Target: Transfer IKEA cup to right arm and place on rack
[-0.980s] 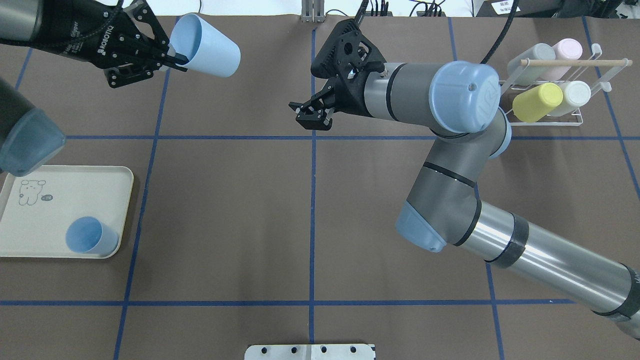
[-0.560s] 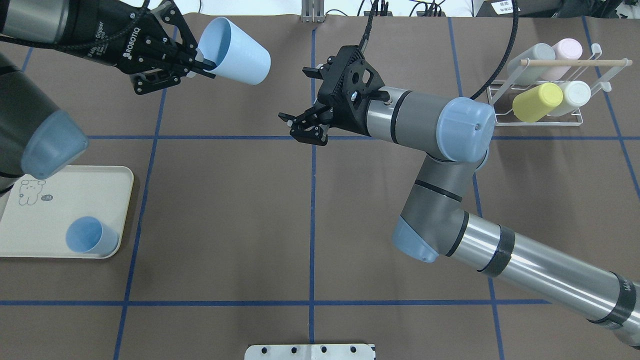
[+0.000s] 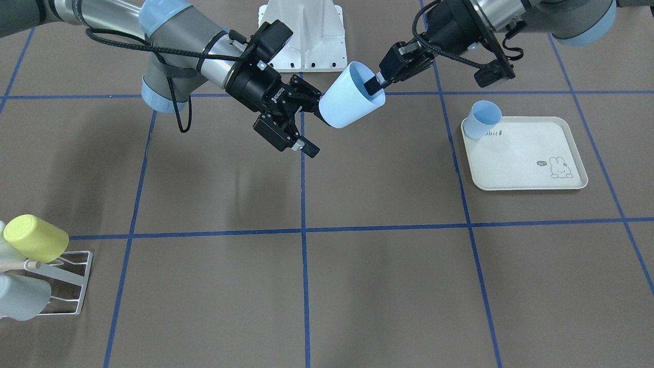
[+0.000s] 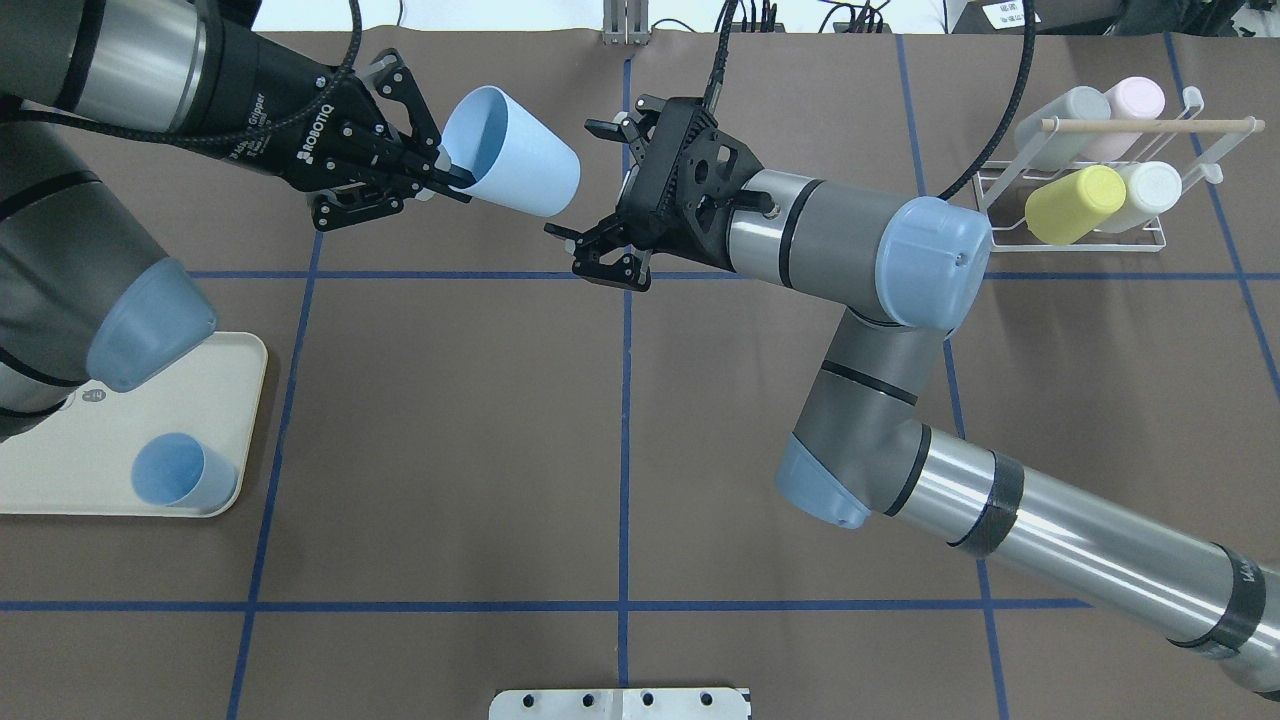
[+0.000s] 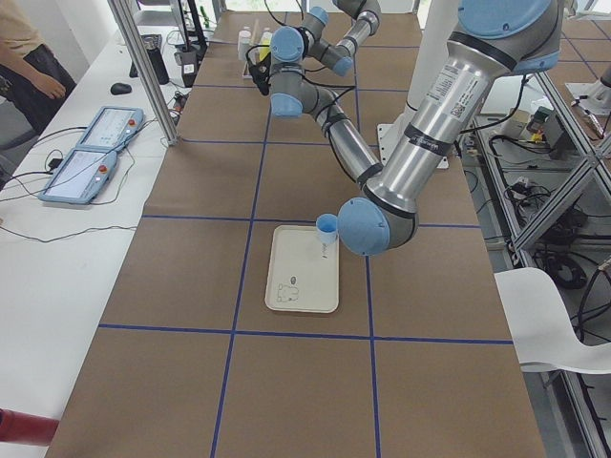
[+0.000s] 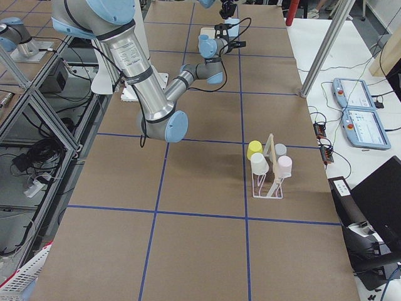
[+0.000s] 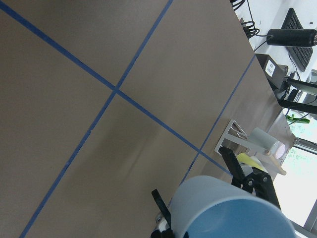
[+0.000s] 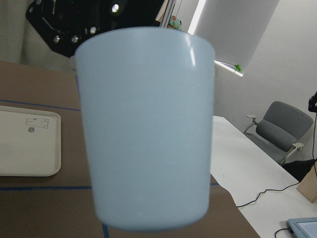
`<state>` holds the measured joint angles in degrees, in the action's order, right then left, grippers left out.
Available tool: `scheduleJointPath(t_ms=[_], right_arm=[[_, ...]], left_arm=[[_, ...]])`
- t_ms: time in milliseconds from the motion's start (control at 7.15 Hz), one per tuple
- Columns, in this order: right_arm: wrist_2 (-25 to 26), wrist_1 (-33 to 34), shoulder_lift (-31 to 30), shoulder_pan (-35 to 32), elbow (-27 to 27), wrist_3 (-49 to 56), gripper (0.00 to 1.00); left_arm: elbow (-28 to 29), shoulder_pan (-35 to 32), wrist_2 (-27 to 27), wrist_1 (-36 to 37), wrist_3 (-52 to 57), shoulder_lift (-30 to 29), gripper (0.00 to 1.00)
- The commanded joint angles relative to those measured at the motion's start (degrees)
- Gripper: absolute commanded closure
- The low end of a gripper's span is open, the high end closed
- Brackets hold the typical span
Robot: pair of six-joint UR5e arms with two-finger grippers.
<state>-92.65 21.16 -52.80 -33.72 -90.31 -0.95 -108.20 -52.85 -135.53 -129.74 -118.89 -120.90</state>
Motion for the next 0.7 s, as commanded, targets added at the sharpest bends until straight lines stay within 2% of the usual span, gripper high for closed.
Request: scheduleJointPath(t_ms=[0,560], right_arm=[[0.02,0.02,0.06,0.06,-0.65,1.48,0.01],[1.94,-0.07,0.06,1.11,-2.06,1.39,0.01]], left_arm=[[0.79,0.47,0.18,0.01,0.06,-0.91,1.0],[2.38,0.74,0.18,0.1,0.24,-2.33,1.0]])
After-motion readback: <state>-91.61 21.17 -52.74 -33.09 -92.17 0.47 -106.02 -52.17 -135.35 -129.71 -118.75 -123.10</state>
